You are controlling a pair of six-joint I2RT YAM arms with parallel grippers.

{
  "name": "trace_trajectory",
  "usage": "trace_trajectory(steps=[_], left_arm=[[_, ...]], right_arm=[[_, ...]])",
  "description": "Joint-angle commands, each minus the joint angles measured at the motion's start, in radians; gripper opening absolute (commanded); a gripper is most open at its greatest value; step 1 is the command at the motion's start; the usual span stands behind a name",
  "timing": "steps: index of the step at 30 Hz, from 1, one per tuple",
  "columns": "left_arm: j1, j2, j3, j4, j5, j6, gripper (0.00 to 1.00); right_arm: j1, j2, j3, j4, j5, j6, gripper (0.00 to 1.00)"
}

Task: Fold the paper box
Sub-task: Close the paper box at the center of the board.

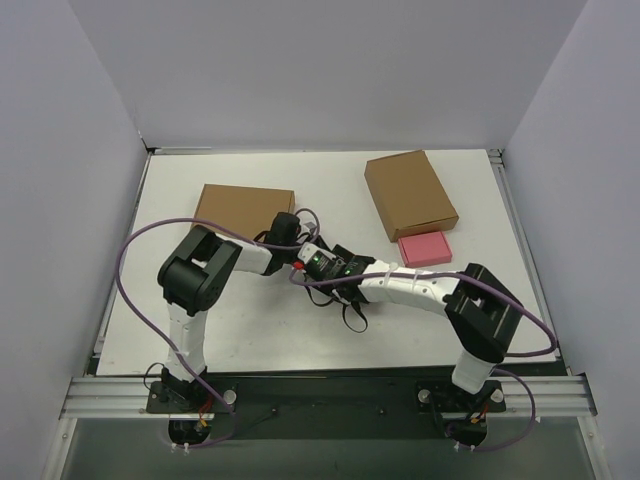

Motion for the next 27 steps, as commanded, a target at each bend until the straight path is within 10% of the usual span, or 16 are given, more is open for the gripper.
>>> trace_trajectory(steps=[1, 12, 19, 27], left_arm=[[0.001, -0.071, -0.027, 0.043, 0.012, -0.022, 0.31], [0.017, -0.101, -0.05, 0.054, 0.007, -0.029, 0.4], [0.132, -0.126, -0.114, 0.273, -0.025, -0.043, 0.65], [0.204, -0.163, 0.002, 0.219, 0.048, 0.122, 0.68]], right_arm=[[-0.025, 0.046, -0.001, -0.028, 0.069, 0.006, 0.58], [-0.018, 0.037, -0.024, 0.008, 0.021, -0.035, 0.29], [-0.059, -0.004, 0.048, -0.116, -0.134, -0.012, 0.26], [-0.186, -0.078, 0.053, -0.15, -0.363, 0.028, 0.26]])
